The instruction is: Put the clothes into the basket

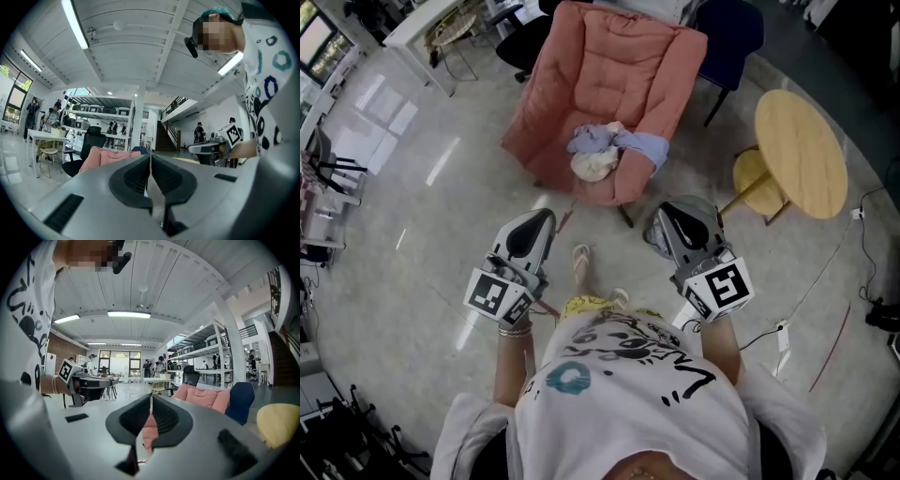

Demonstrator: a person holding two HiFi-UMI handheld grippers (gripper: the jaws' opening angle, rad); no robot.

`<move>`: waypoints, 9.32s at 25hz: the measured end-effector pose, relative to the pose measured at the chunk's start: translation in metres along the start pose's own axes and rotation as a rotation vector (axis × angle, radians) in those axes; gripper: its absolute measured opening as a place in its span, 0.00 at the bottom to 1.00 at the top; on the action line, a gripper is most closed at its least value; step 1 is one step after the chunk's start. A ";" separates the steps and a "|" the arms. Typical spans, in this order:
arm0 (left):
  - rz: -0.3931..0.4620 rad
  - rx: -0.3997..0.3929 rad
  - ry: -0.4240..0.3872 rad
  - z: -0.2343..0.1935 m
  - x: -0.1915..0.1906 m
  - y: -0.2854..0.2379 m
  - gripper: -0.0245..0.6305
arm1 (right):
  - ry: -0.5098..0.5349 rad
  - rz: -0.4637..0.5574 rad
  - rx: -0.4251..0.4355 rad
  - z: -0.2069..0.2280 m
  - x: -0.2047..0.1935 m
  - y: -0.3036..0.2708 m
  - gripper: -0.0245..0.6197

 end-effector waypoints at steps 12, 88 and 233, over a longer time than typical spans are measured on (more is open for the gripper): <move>0.001 -0.078 -0.032 -0.080 0.022 -0.077 0.07 | 0.006 0.000 -0.038 0.046 0.030 -0.088 0.08; -0.248 -0.195 -0.035 -0.239 -0.052 -0.318 0.07 | -0.143 -0.184 -0.031 0.242 0.003 -0.287 0.08; -0.260 -0.283 0.002 -0.300 -0.090 -0.376 0.07 | -0.327 -0.120 -0.028 0.249 -0.031 -0.384 0.10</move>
Point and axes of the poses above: the fingertips, and each gripper's own axes: y backward along the fingers, z to its right, x out of its top, the point moved 8 cm from there along y, backward along the fingers, and after that the axes turned 12 degrees about x, right-handed, at the moved point
